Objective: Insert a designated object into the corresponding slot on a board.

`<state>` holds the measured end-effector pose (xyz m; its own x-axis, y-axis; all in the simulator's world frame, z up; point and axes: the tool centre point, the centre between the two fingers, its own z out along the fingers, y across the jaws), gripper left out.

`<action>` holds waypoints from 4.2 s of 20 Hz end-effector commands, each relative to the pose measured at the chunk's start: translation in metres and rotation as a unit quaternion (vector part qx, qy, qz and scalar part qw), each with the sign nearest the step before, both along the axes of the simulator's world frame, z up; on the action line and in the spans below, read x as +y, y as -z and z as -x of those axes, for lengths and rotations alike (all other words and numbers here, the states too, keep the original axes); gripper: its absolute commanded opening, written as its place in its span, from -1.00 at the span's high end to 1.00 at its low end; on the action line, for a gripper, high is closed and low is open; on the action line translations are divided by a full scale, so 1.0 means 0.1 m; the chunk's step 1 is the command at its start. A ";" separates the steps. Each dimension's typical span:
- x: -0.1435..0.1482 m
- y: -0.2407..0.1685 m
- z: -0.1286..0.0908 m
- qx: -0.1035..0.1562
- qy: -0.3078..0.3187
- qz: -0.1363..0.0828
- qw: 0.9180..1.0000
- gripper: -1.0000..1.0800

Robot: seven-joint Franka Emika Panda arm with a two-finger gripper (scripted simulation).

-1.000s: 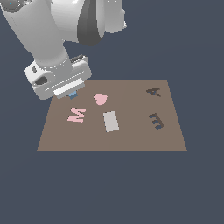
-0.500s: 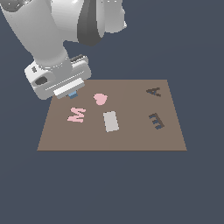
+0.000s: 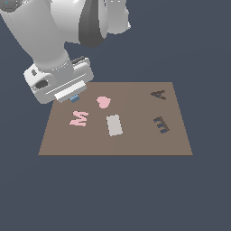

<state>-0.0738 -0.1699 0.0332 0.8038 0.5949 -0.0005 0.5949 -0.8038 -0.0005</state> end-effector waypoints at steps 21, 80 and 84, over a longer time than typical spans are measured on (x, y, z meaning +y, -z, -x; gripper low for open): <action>0.05 -0.02 -1.08 -0.001 -0.302 0.000 0.953 1.00; 3.24 -0.07 -1.40 -0.001 -0.982 0.000 0.187 1.00; 3.30 -0.07 -1.29 -0.001 -0.988 0.000 0.154 1.00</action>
